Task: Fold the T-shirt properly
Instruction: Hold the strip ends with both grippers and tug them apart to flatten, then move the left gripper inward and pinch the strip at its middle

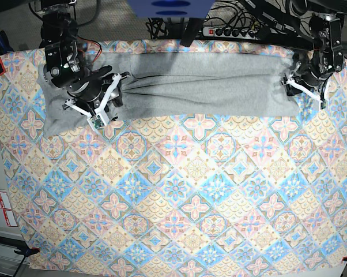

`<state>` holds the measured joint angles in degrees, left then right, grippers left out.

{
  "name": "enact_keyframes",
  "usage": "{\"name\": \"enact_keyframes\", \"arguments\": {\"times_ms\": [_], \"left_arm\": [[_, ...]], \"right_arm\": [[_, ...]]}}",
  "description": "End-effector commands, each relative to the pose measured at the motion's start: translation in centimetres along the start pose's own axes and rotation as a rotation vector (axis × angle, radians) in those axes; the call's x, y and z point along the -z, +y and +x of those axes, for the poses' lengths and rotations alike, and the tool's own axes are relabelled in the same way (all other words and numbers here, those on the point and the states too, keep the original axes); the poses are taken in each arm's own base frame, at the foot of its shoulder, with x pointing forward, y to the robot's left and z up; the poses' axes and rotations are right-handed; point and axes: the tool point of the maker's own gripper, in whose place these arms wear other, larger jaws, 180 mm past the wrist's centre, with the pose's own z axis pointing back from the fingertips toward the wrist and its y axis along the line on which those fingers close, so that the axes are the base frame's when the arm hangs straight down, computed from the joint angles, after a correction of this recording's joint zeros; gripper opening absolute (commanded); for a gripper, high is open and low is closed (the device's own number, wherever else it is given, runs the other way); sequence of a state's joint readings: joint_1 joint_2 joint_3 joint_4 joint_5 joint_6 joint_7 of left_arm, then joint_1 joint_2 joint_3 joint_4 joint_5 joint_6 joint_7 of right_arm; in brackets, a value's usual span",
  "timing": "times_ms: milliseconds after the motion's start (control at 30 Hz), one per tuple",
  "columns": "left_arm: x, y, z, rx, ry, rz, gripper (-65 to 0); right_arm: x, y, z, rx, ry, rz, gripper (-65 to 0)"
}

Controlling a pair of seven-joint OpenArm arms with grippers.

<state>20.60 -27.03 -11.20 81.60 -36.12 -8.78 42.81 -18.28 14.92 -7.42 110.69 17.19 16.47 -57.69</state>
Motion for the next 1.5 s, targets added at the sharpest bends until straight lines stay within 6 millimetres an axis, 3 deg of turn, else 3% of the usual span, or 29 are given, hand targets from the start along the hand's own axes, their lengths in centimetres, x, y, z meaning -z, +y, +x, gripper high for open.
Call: {"name": "enact_keyframes", "arguments": {"times_ms": [0, 167, 233, 367, 467, 833, 967, 1067, 1200, 1367, 1467], "left_arm": [[0.1, -1.3, -0.5, 0.018, 0.027, -0.045, -32.3], [0.4, -2.4, -1.3, 0.029, 0.048, -0.071, -34.1], [0.4, -2.5, -1.2, 0.029, 0.047, -0.074, -41.4], [0.3, -2.4, -0.7, 0.030, 0.031, -0.079, -65.0], [-0.3, -0.6, 1.6, -0.019, -0.063, -0.041, -65.0], [-3.3, 5.4, 7.3, -0.123, -0.246, 0.085, -65.0], [-3.5, 5.4, 7.9, -0.120, -0.255, 0.082, -65.0], [-3.9, 3.6, 7.5, -0.098, -0.262, 0.049, -65.0], [-4.9, -1.6, 6.4, -0.088, -0.249, -0.044, -65.0], [-5.9, -9.9, 5.4, -0.032, -0.216, -0.206, -65.0], [-5.7, -12.7, 4.7, -0.018, -0.194, -0.269, -65.0]], "right_arm": [[-0.4, -0.1, 1.1, -0.009, -0.041, 0.000, -42.6], [-0.4, -0.2, 1.0, -0.007, -0.038, -0.002, -42.6], [-0.4, -0.1, 0.9, -0.007, -0.037, -0.001, -42.6], [-0.4, -0.1, 0.9, -0.007, -0.037, -0.001, -42.6], [-0.4, -0.1, 0.9, -0.007, -0.037, 0.000, -42.6], [-0.5, -0.2, 0.9, -0.009, -0.036, -0.002, -42.6], [-0.5, -0.3, 0.9, -0.011, -0.035, -0.005, -42.6], [-0.5, -0.3, 0.9, -0.011, -0.035, -0.005, -42.6], [-0.6, -0.4, 0.9, -0.009, -0.035, -0.008, -42.6], [-0.6, -0.9, 1.1, -0.006, -0.042, -0.019, -42.6], [-1.0, -2.1, 1.0, 0.013, -0.044, -0.049, -42.6]]}}
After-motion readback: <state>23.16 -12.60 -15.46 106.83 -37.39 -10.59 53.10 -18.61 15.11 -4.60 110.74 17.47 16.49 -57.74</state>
